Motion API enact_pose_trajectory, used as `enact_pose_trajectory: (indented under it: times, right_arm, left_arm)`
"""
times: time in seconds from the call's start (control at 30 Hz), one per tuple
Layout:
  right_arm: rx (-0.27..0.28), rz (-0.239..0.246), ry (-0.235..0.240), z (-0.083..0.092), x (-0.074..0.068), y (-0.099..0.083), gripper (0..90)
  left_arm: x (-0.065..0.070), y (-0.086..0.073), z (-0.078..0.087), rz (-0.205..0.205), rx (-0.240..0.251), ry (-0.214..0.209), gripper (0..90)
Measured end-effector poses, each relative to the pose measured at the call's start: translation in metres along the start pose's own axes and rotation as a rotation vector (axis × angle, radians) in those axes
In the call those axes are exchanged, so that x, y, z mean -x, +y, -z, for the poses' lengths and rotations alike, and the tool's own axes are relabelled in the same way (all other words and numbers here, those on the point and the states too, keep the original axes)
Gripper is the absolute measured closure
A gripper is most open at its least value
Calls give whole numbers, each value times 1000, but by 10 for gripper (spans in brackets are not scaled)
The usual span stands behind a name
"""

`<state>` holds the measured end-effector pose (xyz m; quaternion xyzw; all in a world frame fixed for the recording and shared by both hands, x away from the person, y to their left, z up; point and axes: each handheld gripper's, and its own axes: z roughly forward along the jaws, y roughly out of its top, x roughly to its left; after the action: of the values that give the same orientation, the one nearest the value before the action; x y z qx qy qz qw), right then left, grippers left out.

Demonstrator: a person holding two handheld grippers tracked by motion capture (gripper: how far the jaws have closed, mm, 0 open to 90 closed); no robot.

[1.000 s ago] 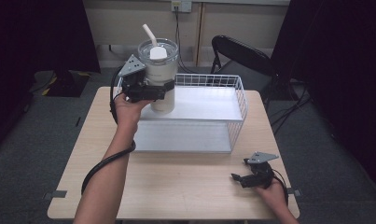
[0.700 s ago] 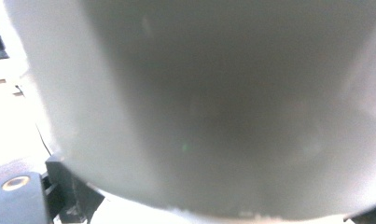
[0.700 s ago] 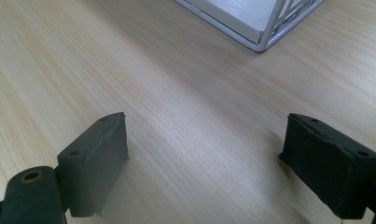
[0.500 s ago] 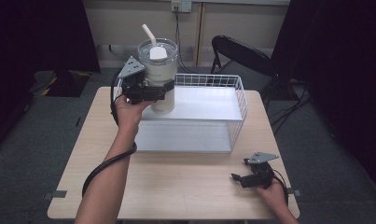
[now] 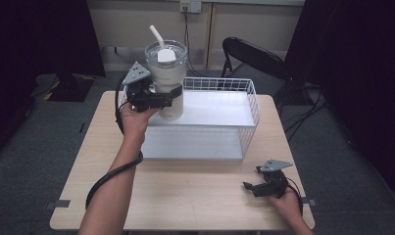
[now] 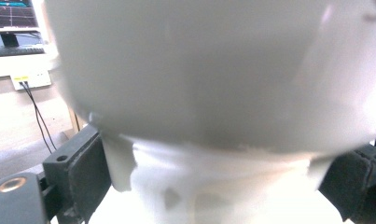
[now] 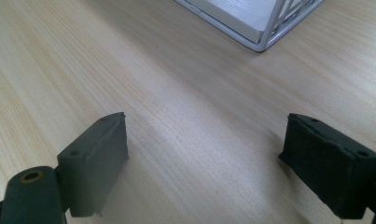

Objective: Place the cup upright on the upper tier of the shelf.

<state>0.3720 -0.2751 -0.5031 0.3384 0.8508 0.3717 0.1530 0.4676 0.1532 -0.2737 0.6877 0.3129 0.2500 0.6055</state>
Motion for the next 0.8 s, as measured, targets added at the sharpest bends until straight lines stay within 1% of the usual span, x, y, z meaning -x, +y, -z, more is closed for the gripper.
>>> enact_pose_trajectory:
  times: [0.27, 0.33, 0.57, 0.7, 0.8]
  right_arm:
    - [0, 0, 0, 0, 0, 0, 136]
    - [0, 0, 0, 0, 0, 0, 136]
    - [-2, 0, 0, 1, 0, 0, 136]
    - [-2, 0, -1, 1, 0, 0, 136]
    - [-2, 0, -1, 1, 0, -1, 136]
  left_arm:
    - [1, 0, 3, -9, -18, 8, 85]
    - [1, 0, 3, -5, -24, 9, 85]
    - [2, 0, 5, -13, -32, 15, 85]
    - [2, -2, 7, -4, -35, 13, 84]
    - [1, -3, 11, -5, -40, 7, 87]
